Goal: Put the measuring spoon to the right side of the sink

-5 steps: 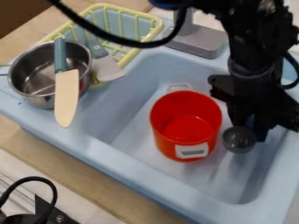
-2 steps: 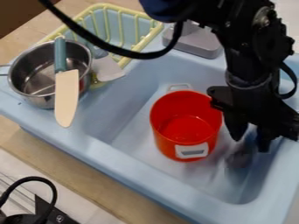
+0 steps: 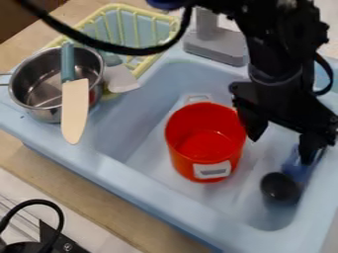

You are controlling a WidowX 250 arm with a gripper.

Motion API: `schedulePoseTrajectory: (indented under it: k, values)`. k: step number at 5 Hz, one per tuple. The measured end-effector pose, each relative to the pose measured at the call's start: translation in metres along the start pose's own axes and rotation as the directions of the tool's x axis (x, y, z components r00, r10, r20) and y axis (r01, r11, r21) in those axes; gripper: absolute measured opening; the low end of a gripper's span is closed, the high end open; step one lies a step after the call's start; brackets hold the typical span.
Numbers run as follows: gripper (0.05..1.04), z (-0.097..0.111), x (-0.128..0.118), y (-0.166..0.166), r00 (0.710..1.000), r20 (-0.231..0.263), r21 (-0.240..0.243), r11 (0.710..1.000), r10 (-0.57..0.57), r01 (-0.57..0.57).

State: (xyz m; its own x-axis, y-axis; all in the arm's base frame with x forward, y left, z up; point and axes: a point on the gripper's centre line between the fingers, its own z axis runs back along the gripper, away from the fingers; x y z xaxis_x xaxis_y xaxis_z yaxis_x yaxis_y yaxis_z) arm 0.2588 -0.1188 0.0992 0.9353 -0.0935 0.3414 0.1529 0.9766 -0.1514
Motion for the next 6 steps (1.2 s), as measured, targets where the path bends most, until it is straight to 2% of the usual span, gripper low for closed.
schedulePoseTrajectory:
  k: [2, 3, 4, 6]
  values:
    - [1.0, 0.038, 0.004, 0.019, 0.999, 0.038, -0.018, 1.0, -0.003, 0.004]
    - [1.0, 0.046, 0.005, 0.036, 1.0, -0.003, 0.043, 0.999, -0.013, 0.013]
    - [1.0, 0.05, 0.001, 0.058, 0.998, -0.064, 0.107, 0.994, -0.02, 0.026]
    - [1.0, 0.058, 0.004, 0.075, 0.994, -0.087, 0.174, 0.982, -0.061, 0.075]
